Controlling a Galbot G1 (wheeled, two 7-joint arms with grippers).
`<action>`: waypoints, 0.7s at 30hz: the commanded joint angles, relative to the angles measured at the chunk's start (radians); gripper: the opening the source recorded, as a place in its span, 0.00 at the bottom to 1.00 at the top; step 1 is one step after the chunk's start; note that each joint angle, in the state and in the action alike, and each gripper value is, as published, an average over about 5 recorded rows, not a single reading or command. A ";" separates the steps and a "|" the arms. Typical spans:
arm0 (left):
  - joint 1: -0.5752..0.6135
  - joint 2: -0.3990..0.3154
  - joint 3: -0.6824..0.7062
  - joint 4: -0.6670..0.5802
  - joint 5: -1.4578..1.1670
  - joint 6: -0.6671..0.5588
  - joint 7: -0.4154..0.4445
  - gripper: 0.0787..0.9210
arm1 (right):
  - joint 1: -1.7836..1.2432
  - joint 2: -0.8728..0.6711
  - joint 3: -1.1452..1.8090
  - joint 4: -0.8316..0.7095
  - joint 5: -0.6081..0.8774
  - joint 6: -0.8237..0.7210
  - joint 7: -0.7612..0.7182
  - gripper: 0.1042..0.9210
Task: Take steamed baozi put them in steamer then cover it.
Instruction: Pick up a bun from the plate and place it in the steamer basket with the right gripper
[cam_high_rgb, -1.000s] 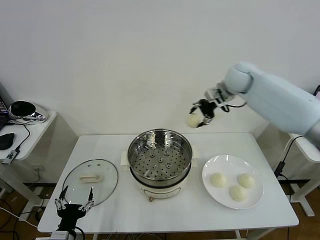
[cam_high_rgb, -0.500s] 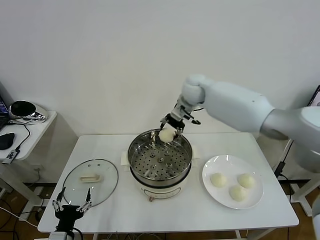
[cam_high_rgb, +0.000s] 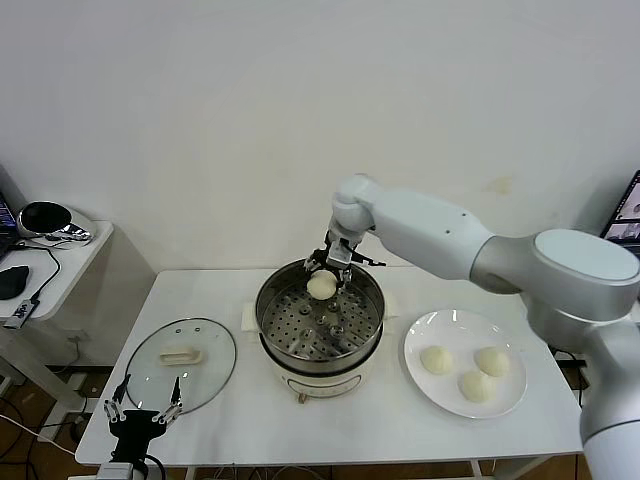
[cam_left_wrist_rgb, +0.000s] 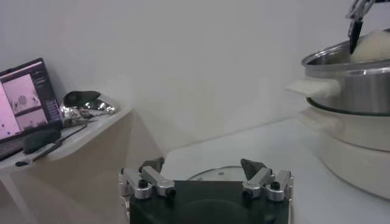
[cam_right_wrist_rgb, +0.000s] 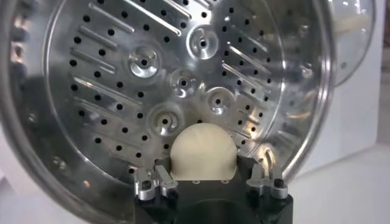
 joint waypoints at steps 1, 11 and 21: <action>-0.001 0.000 0.000 0.002 -0.001 -0.001 0.000 0.88 | -0.043 0.062 0.028 -0.088 -0.157 0.100 0.045 0.68; -0.003 -0.005 0.000 0.001 -0.001 -0.001 0.000 0.88 | -0.004 0.048 0.024 -0.075 -0.060 0.079 0.045 0.83; 0.011 0.006 -0.008 -0.027 -0.012 0.014 -0.001 0.88 | 0.299 -0.277 -0.160 0.418 0.540 -0.557 -0.107 0.88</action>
